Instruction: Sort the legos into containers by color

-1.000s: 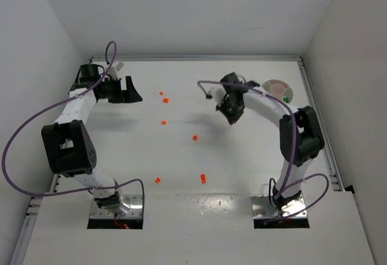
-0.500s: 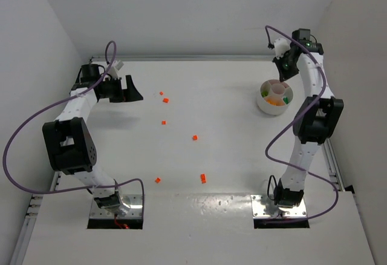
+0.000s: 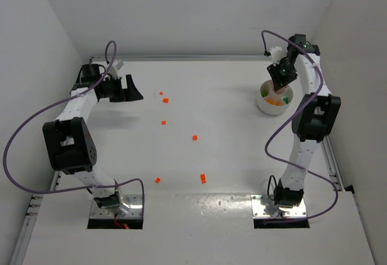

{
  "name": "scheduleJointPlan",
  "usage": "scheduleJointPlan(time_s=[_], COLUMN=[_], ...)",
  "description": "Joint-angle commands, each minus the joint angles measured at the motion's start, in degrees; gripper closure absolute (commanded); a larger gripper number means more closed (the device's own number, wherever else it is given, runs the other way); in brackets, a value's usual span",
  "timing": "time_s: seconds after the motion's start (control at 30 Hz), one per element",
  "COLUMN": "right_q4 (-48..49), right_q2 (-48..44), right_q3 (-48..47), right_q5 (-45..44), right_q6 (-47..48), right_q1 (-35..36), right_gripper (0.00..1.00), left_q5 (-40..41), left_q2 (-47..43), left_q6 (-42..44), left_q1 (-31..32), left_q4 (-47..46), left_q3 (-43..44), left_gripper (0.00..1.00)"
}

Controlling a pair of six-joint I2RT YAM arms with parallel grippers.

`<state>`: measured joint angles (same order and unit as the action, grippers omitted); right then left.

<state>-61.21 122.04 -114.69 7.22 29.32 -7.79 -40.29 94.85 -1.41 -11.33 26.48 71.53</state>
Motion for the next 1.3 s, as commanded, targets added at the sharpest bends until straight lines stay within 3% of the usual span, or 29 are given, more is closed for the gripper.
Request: scheduleJointPlan(time_s=[0.0,0.27,0.7,0.77,1.0,1.17,1.27], right_q4=[-0.3,1.3,2.9,2.9,4.1,-1.0,-2.6], right_q2=[-0.7,-1.3,-1.8,-1.8,-3.8,-8.6,-13.0], right_q3=[0.4,1.0,1.5,2.0,3.2,4.0,9.7], right_q5=[0.2,-0.4,-0.9,-0.9,-0.9,10.1,15.6], right_q6=[0.5,0.5,0.0,-0.1,-0.1,3.6,3.6], right_q1=[-0.3,-0.3,-0.3,-0.3,-0.3,1.5,7.2], right_gripper=[0.59,0.62,0.65,0.78,0.69,0.73,0.73], left_q5=[1.2,9.3,9.8,9.8,9.8,9.8,10.4], left_q2=[0.3,0.3,0.9,0.9,0.9,0.9,0.9], left_q6=[-0.4,0.1,0.1,0.1,0.1,0.6,0.6], left_q1=[1.3,5.4,6.9,6.9,6.9,6.9,6.9], left_q4=[-1.3,-1.3,-1.3,-1.3,-1.3,-1.3,-0.8], left_q3=[0.8,3.0,3.5,3.5,4.1,3.5,3.0], left_gripper=[0.00,0.00,0.00,0.00,0.00,0.00,0.00])
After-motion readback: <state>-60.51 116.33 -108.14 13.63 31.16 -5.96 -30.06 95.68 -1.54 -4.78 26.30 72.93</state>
